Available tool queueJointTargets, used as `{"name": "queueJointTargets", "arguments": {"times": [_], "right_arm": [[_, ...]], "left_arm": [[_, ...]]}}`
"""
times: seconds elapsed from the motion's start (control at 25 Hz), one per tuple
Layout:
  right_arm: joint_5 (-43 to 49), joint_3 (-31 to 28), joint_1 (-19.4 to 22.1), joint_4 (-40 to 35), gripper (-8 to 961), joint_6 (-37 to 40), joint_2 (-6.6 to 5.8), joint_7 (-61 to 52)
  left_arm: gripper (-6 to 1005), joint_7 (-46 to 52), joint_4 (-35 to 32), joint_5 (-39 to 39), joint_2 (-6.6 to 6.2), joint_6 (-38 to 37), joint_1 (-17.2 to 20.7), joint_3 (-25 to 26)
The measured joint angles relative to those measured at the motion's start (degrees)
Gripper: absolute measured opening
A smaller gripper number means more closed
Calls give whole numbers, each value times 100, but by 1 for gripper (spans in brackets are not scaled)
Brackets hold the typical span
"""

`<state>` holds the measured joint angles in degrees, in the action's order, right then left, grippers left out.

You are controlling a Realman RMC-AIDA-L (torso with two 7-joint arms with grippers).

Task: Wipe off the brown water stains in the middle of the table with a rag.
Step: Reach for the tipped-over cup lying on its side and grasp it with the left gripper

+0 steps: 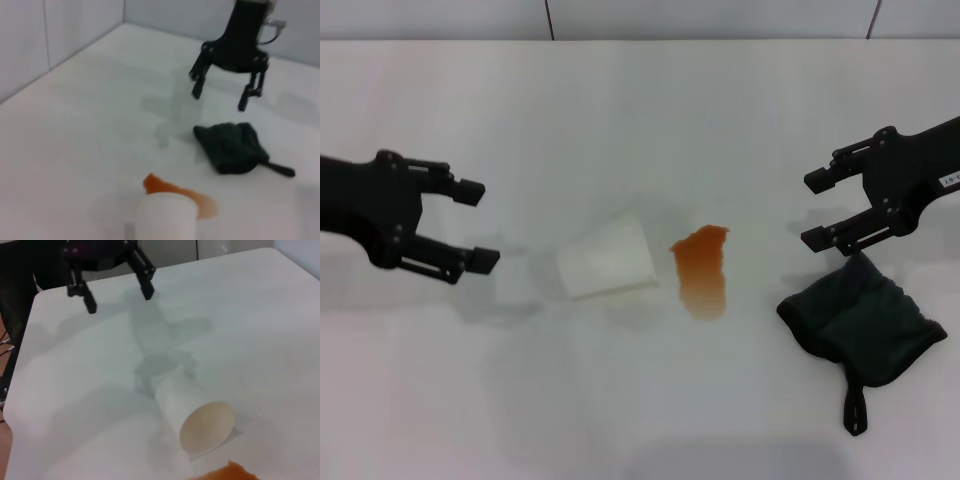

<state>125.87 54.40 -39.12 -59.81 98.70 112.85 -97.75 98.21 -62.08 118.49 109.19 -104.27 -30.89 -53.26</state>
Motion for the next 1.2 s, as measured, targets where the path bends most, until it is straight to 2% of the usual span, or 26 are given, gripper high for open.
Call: {"name": "queueJointTargets", "arguments": {"times": [0.2, 0.28, 0.36, 0.4, 0.44, 0.48, 0.64, 0.84, 0.92, 1.08, 1.2], "right_arm": [[1, 1, 0, -10, 765, 0, 0, 2], [0, 1, -9, -11, 765, 0, 0, 2], [1, 1, -21, -12, 765, 0, 0, 2], [0, 1, -32, -13, 765, 0, 3, 2], [1, 1, -49, -13, 765, 0, 11, 2], [2, 1, -64, -13, 765, 0, 16, 2], [4, 19, -147, -14, 765, -5, 39, 2], [4, 119, -239, -14, 765, -10, 94, 2], [7, 177, -242, -9, 765, -9, 97, 2], [32, 230, -202, 7, 766, -15, 105, 2], [33, 241, -189, 11, 766, -18, 106, 2]], "left_arm": [[880, 500, -184, 751, -8, 52, -539, -12], [879, 569, -188, 964, 5, 50, -644, -20], [878, 619, -180, 1472, 129, 60, -1012, -38], [878, 620, -171, 1547, 152, 67, -1047, -42], [877, 621, -144, 1752, 241, 102, -1152, -56], [877, 621, -139, 1782, 262, 107, -1166, -58], [875, 612, -100, 2150, 494, 207, -1283, -217], [873, 711, 357, 2437, 606, 354, -1626, -420], [872, 712, 519, 2725, 721, 533, -1764, -418], [871, 688, 538, 2987, 899, 763, -1812, -453], [869, 680, 535, 3025, 953, 884, -1833, -462]]}}
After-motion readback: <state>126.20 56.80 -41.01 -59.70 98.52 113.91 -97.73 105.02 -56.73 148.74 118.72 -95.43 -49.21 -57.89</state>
